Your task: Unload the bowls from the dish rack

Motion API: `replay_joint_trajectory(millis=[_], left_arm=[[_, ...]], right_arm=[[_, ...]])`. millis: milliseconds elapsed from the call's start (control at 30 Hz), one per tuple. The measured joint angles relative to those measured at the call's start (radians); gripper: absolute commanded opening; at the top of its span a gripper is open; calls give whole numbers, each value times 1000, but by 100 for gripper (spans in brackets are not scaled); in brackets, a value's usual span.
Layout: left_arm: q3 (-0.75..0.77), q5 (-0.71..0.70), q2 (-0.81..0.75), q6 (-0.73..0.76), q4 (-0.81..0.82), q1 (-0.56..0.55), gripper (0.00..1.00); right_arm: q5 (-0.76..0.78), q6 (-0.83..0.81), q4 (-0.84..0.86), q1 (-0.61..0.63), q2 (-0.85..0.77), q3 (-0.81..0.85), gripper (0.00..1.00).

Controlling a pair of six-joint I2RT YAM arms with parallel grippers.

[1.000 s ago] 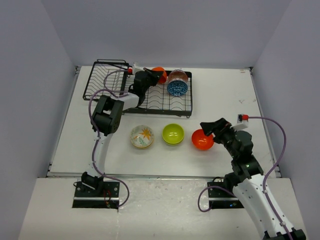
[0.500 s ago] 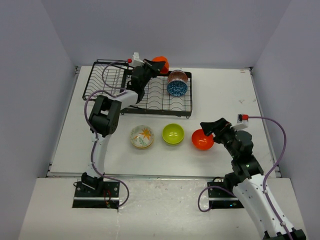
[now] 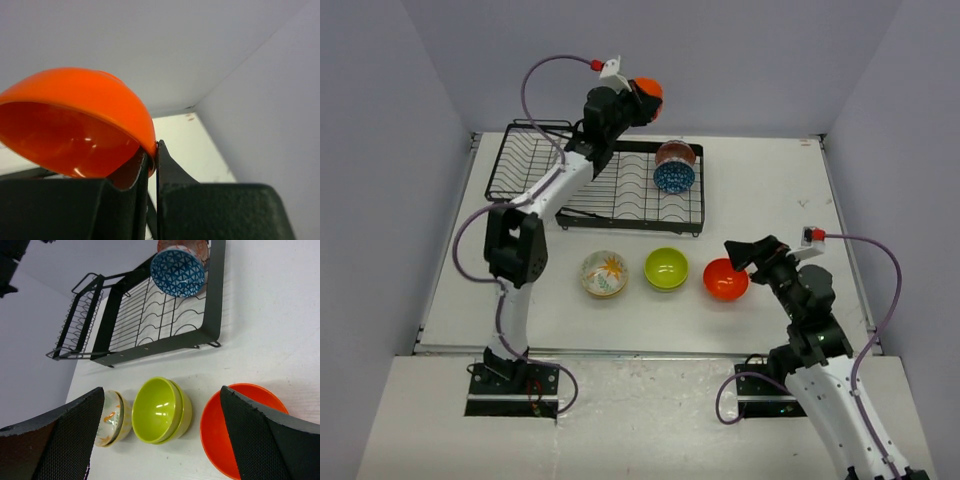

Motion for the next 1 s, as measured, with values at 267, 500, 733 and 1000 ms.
replay_joint_trajectory(millis=[267, 500, 733, 1000], left_arm=[[-462, -384, -588, 453, -328, -435, 0], [-835, -554, -719, 576, -500, -729, 0], [-1008, -410, -767, 676, -564, -813, 0], [-1016, -200, -872, 873, -570, -843, 0]], right_arm=[[11, -76, -87, 0, 66, 223, 99], [-19, -214, -203, -3, 261, 581, 95], [-204, -347, -403, -3, 509, 799, 70], [-227, -442, -674, 215, 736, 847, 72]])
